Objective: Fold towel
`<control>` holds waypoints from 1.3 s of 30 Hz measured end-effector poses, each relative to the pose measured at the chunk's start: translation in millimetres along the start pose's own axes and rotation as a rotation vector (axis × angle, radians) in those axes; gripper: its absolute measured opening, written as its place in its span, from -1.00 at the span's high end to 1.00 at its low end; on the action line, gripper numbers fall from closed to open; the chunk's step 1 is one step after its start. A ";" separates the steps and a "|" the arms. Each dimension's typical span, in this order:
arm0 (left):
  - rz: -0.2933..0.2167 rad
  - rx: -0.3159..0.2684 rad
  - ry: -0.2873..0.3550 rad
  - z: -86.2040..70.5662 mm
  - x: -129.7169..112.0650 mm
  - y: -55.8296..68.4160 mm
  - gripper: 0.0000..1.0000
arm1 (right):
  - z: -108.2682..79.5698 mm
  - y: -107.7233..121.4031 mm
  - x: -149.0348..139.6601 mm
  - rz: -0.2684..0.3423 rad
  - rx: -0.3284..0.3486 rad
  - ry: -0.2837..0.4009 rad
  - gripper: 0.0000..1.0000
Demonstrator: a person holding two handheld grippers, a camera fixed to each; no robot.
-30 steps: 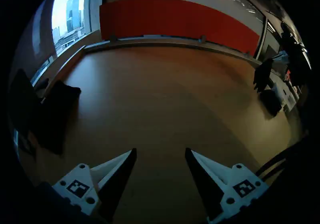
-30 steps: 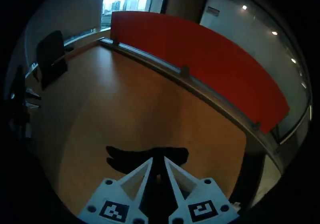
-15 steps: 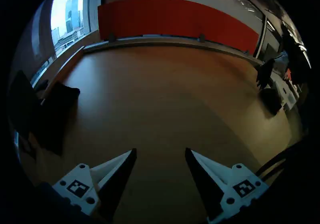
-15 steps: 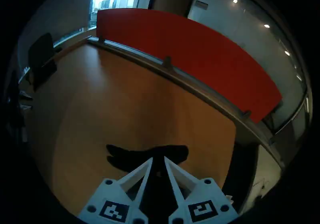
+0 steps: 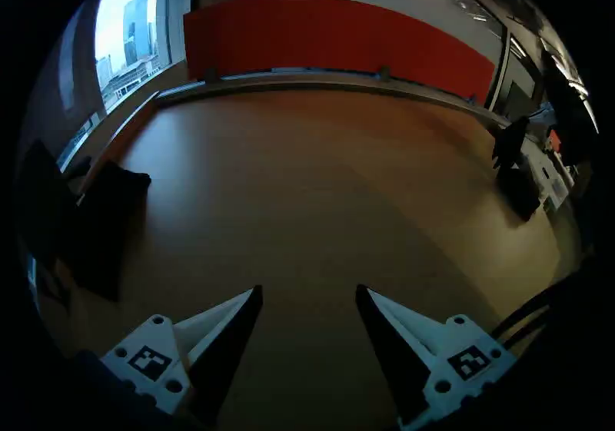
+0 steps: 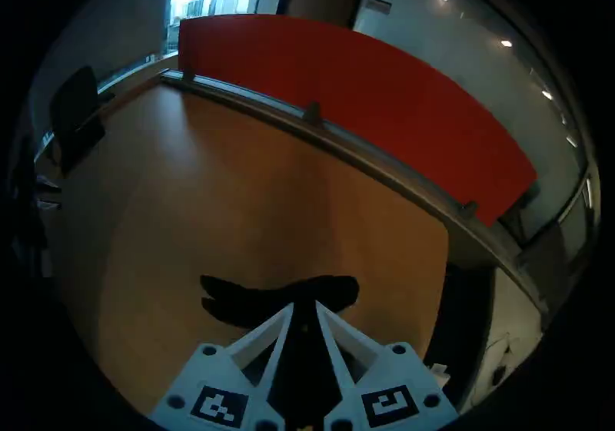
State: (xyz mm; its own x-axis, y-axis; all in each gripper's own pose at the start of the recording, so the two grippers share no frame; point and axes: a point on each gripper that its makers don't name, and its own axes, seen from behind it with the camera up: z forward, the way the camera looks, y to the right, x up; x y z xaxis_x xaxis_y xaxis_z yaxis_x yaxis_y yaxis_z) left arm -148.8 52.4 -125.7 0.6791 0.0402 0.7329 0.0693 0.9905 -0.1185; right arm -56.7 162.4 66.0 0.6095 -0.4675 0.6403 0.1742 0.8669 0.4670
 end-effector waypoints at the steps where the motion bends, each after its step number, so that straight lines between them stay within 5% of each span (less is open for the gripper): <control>1: 0.001 -0.001 0.000 0.1 0.2 0.3 -0.79 | -1.1 0.0 -3.0 0.004 -0.001 -0.002 0.91; 18: 0.022 -0.011 0.001 -0.7 2.9 4.1 -0.79 | -24.4 3.9 -91.3 0.107 -0.027 -0.067 0.91; 39: 0.035 0.002 -0.009 -8.0 -4.0 0.3 -0.79 | -20.4 -0.9 -190.7 0.253 -0.049 -0.191 0.91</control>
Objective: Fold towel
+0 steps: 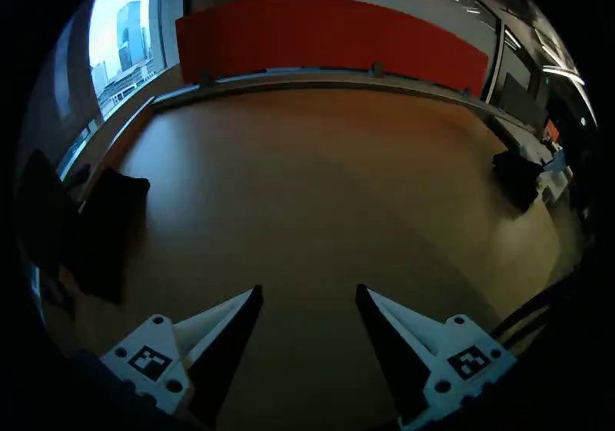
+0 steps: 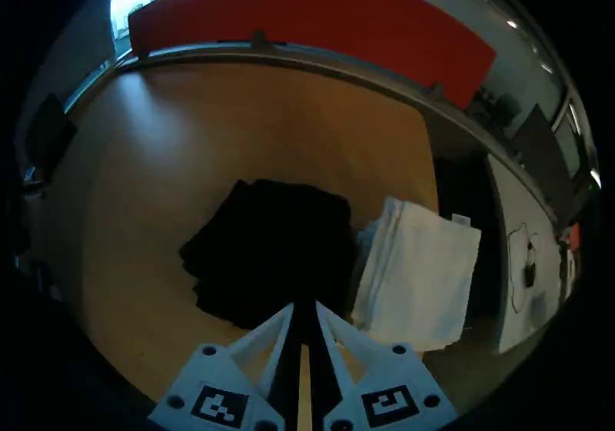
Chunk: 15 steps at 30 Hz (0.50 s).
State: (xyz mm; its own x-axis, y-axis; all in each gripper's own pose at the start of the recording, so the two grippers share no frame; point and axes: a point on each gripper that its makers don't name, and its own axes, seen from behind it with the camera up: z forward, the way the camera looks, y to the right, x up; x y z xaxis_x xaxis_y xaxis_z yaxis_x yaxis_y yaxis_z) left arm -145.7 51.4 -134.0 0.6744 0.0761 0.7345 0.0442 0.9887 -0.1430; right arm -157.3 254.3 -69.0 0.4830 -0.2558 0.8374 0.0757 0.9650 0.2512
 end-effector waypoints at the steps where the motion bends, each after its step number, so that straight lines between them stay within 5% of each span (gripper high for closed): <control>1: 0.000 0.001 -0.001 -0.3 -0.6 -0.2 -0.79 | 1.5 0.2 -3.1 0.007 -0.001 -0.003 0.91; 15: 0.016 0.010 -0.006 -3.5 -4.1 -1.9 -0.79 | 17.8 8.9 -34.3 0.078 -0.023 -0.048 0.91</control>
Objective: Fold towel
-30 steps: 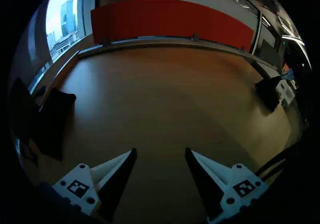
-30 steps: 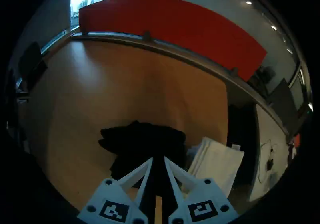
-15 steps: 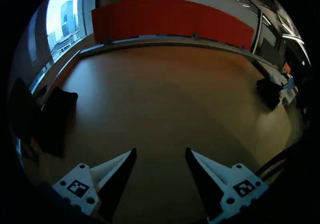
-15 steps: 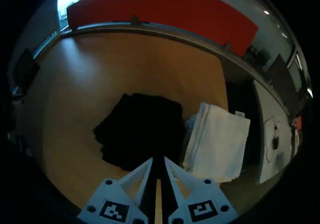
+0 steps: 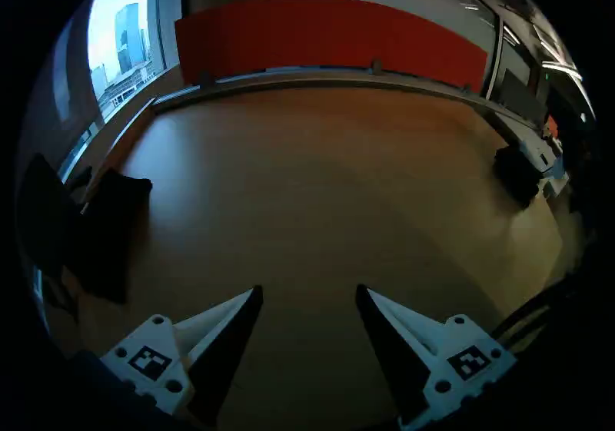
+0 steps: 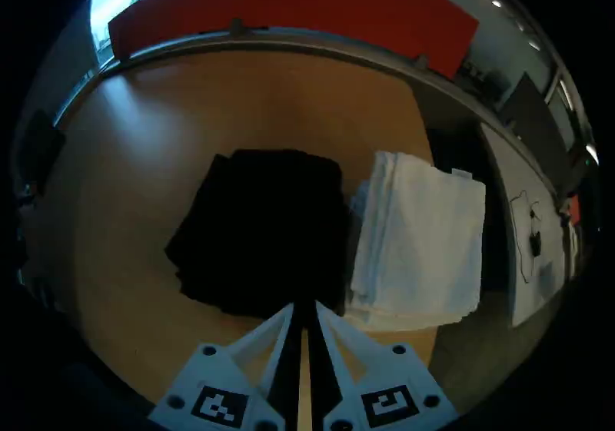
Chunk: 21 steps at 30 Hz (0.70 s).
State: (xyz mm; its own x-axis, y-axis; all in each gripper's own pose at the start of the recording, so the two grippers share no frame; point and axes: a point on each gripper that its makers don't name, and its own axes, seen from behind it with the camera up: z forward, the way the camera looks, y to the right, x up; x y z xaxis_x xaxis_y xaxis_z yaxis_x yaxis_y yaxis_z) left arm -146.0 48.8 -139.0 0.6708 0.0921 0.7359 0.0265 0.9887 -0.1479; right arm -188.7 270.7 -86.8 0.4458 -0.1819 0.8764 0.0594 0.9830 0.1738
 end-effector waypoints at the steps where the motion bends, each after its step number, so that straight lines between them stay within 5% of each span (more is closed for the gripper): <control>1: 0.000 0.001 -0.001 -0.1 -0.4 0.0 -0.79 | 1.0 0.7 -1.5 0.002 -0.002 -0.004 0.91; 21: 0.003 0.012 -0.011 -2.9 -8.2 -0.3 -0.78 | 21.4 6.3 -24.3 0.032 -0.047 -0.062 0.90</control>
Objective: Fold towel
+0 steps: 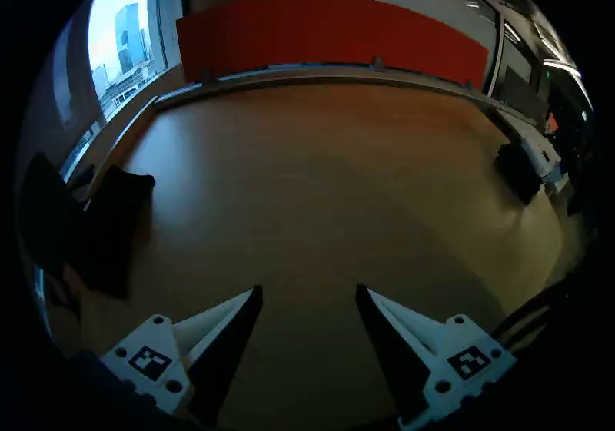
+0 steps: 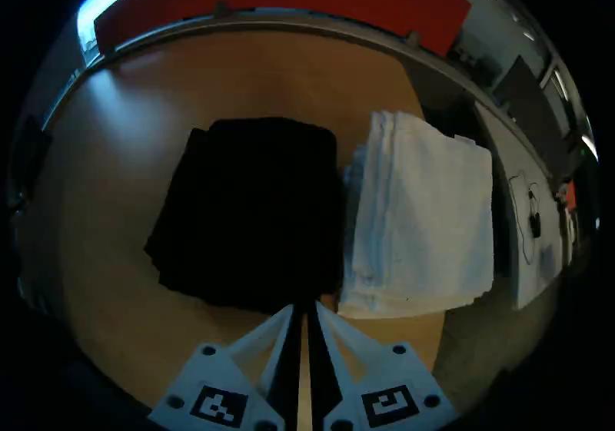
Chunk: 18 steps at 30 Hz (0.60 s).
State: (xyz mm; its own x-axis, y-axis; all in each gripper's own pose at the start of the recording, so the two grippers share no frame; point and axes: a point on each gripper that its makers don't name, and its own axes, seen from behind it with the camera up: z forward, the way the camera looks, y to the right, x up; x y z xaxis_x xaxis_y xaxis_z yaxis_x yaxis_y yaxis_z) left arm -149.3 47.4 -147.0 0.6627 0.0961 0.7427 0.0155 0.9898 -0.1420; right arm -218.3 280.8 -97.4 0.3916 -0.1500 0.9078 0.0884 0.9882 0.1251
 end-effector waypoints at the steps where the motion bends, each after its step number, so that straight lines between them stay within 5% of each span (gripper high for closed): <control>1: 0.000 0.000 -0.001 -0.1 -0.4 0.1 -0.79 | 0.6 0.2 -0.6 0.000 -0.003 -0.002 0.89; 18: -0.002 0.002 -0.008 0.1 -3.2 0.9 -0.79 | 7.5 0.1 -5.8 0.002 -0.032 -0.010 0.83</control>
State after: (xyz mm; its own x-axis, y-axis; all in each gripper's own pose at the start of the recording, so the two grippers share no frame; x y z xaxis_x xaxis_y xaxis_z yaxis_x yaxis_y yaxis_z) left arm -151.5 48.0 -149.4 0.6566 0.0953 0.7482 0.0151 0.9901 -0.1393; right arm -227.4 282.0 -99.7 0.3826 -0.1472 0.9121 0.1171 0.9870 0.1102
